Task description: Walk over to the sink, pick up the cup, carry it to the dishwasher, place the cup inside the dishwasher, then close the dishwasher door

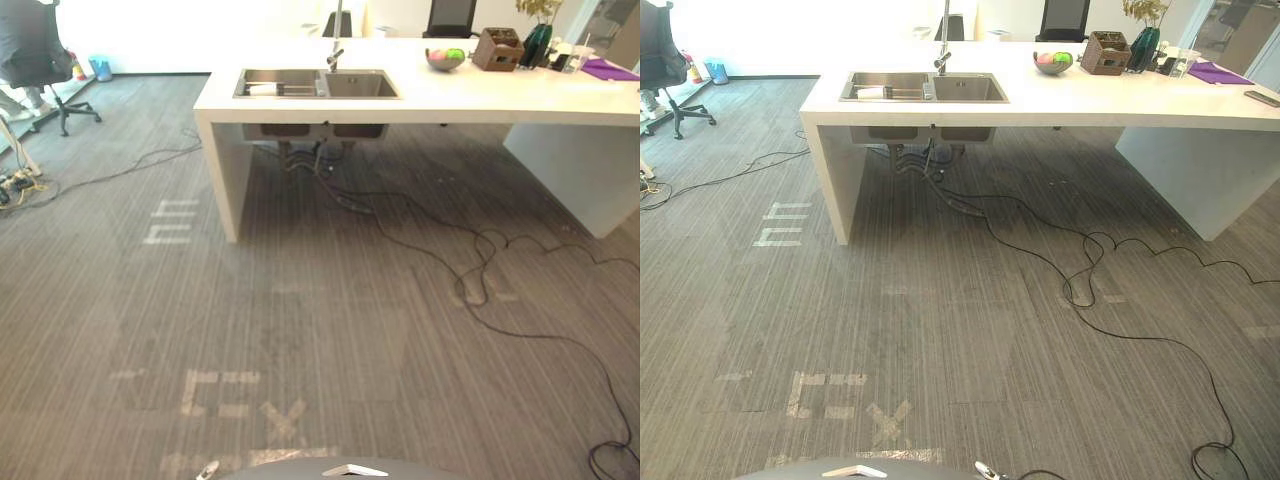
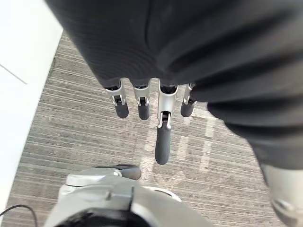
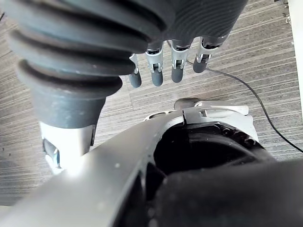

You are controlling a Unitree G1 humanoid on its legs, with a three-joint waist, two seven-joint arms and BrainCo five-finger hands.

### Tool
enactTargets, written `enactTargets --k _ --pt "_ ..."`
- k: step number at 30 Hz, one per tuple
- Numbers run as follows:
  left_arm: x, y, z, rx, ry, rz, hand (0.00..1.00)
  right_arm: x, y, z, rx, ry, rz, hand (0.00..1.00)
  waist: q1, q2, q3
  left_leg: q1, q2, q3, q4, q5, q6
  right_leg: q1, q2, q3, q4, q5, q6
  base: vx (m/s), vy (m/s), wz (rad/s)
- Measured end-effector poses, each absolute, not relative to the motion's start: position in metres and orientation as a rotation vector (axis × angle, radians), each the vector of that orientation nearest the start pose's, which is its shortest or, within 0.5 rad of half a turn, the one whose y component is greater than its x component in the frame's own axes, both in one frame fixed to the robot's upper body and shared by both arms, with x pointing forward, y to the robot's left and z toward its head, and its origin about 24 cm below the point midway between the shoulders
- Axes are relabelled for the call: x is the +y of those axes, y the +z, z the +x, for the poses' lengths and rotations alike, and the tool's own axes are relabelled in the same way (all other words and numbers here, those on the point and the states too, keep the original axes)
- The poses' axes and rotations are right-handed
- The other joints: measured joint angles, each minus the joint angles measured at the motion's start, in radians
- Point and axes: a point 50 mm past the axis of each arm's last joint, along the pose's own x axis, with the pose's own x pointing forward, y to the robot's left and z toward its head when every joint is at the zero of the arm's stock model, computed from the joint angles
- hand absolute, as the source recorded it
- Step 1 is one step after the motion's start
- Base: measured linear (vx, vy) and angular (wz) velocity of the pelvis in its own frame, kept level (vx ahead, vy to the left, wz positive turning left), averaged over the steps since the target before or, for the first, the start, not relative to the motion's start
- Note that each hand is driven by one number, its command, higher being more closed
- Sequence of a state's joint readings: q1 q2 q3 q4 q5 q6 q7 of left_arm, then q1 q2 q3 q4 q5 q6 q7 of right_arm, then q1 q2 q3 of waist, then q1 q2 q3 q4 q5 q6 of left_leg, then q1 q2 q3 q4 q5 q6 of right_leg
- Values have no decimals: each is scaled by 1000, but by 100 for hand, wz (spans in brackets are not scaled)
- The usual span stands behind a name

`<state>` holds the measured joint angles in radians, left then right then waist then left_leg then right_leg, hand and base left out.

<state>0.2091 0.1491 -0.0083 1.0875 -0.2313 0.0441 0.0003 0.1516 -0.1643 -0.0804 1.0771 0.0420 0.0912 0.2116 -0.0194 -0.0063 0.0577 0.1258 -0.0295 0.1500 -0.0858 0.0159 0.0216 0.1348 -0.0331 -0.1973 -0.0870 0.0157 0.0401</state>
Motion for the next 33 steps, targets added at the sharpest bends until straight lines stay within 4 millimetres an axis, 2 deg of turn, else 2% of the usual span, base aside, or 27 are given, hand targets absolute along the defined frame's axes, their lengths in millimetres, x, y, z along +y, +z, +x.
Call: enactTargets --k 8,11,13,14,15,16,17,18,20,22,23,24,25,27,28,29,30,31,33 --pt "211 -169 35 1274 340 -24 0 -212 -165 59 1211 -60 172 0 -5 -1 12 18 0 15 1 -10 0 5 1 21 1 7 4 18 -1 -8" --pt "211 -169 38 1271 360 -9 0 -213 -163 63 1161 -56 159 0 -7 -2 24 27 0 12 7 -23 0 -6 -4 19 58 -33 10 41 3 4" --pt "213 -168 41 1261 375 8 0 -212 -162 68 1139 -56 154 0 -6 -6 35 28 -5 2 51 -53 4 -52 -28 15 201 -119 16 44 19 17" --pt "216 -167 43 1252 382 36 0 -208 -161 73 1120 -45 148 0 -4 -24 47 18 -17 -6 102 -92 11 -85 -58 11 325 -180 28 29 21 21" --pt "218 -166 45 1242 382 62 0 -204 -161 75 1113 -32 137 0 0 -23 53 11 -30 -10 141 -123 23 -122 -92 9 456 -229 50 45 24 19" --pt "218 -165 46 1238 382 71 0 -205 -160 75 1109 -40 146 0 4 -35 57 14 -33 -12 154 -135 28 -149 -104 11 531 -236 51 50 20 17" --pt "218 -165 46 1236 396 87 0 -208 -158 79 1083 -61 161 0 3 -25 68 29 -33 -21 176 -157 40 -236 -126 24 736 -229 43 85 5 15" --pt "219 -165 44 1239 405 91 0 -208 -158 81 1068 -70 171 0 -6 -30 70 40 -33 -30 183 -164 45 -268 -135 25 802 -251 37 96 -8 20" --pt "219 -165 43 1246 409 90 0 -207 -157 82 1050 -74 177 0 -17 -30 70 55 -24 -47 196 -182 48 -295 -136 20 794 -296 35 145 -51 28" --pt "220 -165 43 1249 439 51 0 -206 -156 83 1031 -84 187 0 -23 -24 71 58 2 -68 215 -210 32 -318 -120 16 635 -280 29 220 -107 35" --pt "219 -166 44 1247 450 32 0 -207 -155 85 1011 -86 182 0 -23 -13 77 57 30 -73 228 -232 16 -334 -107 12 518 -232 30 353 -196 26" --pt "218 -166 47 1240 460 11 0 -209 -153 88 978 -94 185 0 -19 -6 90 64 64 -74 249 -259 -5 -355 -98 9 408 -157 35 312 -177 16" --pt "217 -166 48 1236 468 -3 0 -210 -151 91 958 -98 186 0 -15 -1 100 67 82 -75 260 -276 -16 -366 -95 2 361 -116 36 316 -175 0" --pt "215 -165 51 1232 500 -55 0 -211 -141 96 875 -91 182 0 -4 11 119 76 133 -70 329 -344 -75 -383 -79 2 215 -1 52 413 -254 -6" --pt "219 -163 53 1218 526 -75 0 -203 -138 96 837 -83 204 0 1 -9 133 110 141 -71 378 -407 -108 -363 -101 25 210 -8 67 449 -312 3" --pt "217 -164 53 1220 534 -87 0 -202 -136 97 818 -85 217 0 3 -13 139 136 153 -73 401 -436 -123 -360 -101 23 254 73 58 480 -356 31" --pt "212 -165 54 1220 528 -99 0 -207 -131 98 783 -104 232 0 -11 12 146 167 184 -81 424 -463 -130 -384 -94 16 400 81 26 566 -426 42" --pt "204 -165 58 1211 523 -123 0 -212 -126 101 753 -108 231 0 -16 34 135 182 207 -89 417 -475 -117 -431 -85 6 535 -10 -3 549 -391 40" --pt "197 -164 65 1188 509 -140 0 -218 -119 111 708 -128 253 0 -15 64 120 185 226 -101 437 -447 -109 -470 -79 -7 647 -107 -21 463 -323 5"
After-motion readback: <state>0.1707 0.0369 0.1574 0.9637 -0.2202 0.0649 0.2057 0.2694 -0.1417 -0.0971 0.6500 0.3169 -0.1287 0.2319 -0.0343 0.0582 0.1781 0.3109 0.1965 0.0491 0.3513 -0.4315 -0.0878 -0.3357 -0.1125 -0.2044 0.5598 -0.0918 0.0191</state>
